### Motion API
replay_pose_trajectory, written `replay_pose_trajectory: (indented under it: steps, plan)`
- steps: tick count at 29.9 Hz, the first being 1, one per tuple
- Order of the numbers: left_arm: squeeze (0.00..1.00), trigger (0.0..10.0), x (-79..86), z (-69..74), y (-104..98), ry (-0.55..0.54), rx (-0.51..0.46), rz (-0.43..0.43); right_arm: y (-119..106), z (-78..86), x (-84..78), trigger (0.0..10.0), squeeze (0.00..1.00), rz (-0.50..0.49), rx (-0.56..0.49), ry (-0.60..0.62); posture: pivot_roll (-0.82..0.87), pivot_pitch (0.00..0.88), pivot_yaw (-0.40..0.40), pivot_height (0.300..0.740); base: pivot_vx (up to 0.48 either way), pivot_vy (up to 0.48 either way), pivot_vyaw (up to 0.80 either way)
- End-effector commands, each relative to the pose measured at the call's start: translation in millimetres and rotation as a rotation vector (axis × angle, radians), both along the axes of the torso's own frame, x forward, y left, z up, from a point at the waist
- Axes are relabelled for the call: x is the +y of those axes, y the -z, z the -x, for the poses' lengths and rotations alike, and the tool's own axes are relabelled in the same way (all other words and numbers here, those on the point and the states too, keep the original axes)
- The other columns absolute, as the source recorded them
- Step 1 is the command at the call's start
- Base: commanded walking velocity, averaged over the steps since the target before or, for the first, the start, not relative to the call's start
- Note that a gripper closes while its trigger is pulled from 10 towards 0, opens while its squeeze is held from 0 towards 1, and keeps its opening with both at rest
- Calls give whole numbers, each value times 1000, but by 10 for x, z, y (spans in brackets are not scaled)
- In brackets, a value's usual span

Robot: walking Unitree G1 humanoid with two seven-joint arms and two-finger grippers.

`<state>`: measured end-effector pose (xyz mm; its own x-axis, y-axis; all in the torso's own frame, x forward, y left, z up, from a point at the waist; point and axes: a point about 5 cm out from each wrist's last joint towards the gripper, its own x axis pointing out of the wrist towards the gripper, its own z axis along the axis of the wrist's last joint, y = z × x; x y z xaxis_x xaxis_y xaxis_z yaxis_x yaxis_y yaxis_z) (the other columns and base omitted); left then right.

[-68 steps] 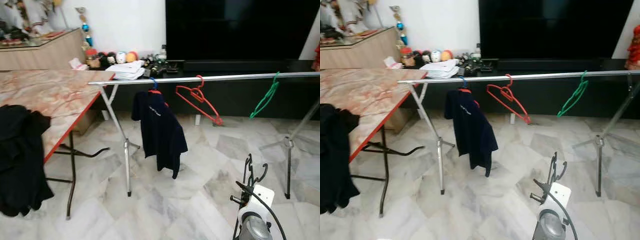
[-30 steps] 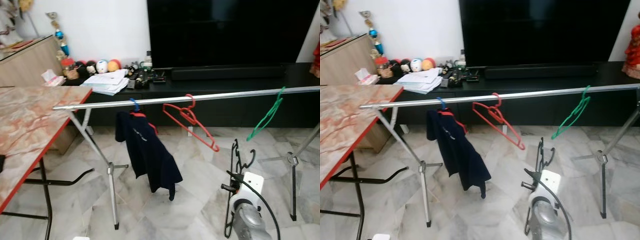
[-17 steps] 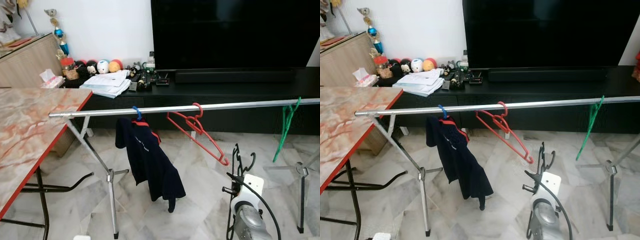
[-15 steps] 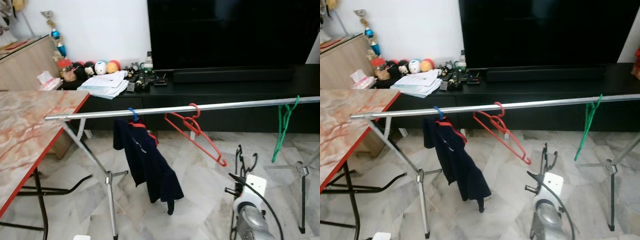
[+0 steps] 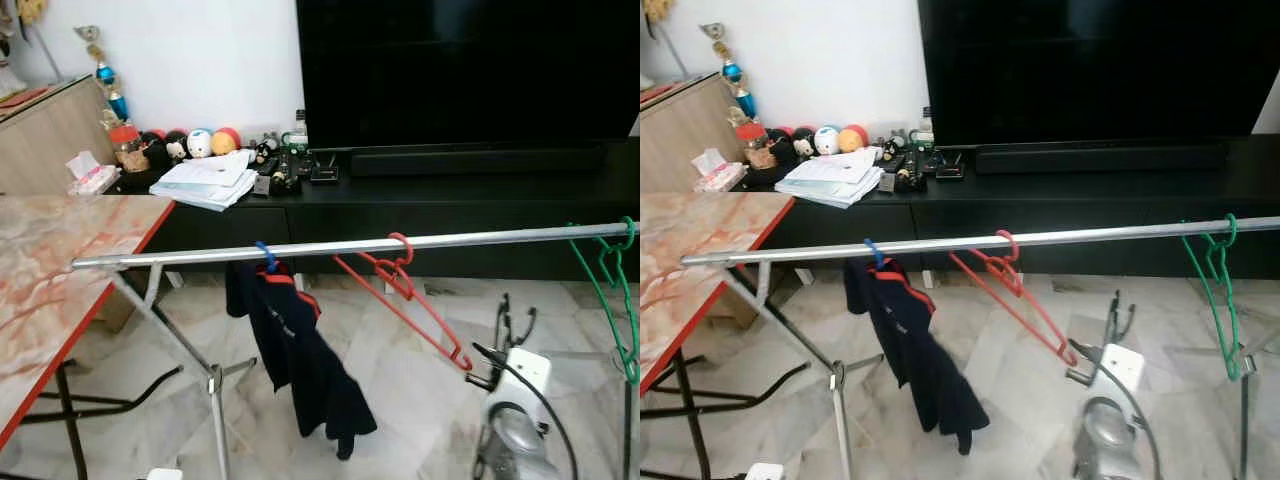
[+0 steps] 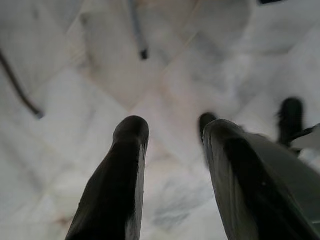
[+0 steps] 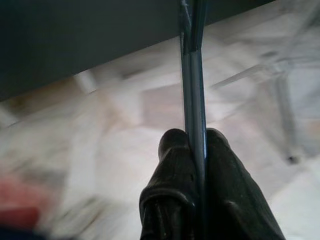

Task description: Hang hanger

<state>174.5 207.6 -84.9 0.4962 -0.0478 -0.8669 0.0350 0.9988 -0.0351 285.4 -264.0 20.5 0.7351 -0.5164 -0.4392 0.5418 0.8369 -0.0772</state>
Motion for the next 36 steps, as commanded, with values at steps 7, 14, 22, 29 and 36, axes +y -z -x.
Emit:
replay_pose_trajectory:
  steps: [7,14,22,29,36]
  plan:
    - [0,10000,139,42,-8,-7,17,-34,-173,-116,-95,10000,0,55,-44,48,-63,0,100,740,299,0,0]
    - [0,10000,119,38,-8,1,12,-12,-242,-153,-144,10000,0,83,-61,75,-59,0,93,740,85,0,0]
    - [0,10000,114,37,-8,3,14,-6,-253,-171,-78,10000,0,102,-83,71,-56,0,93,740,0,0,0]
    - [0,10000,105,32,-9,10,14,1,-343,-242,-42,10000,0,142,-124,41,-58,0,90,740,0,0,0]
    - [0,10000,104,30,-10,13,14,2,-379,-264,-41,10000,0,146,-142,40,-56,0,91,740,0,0,0]
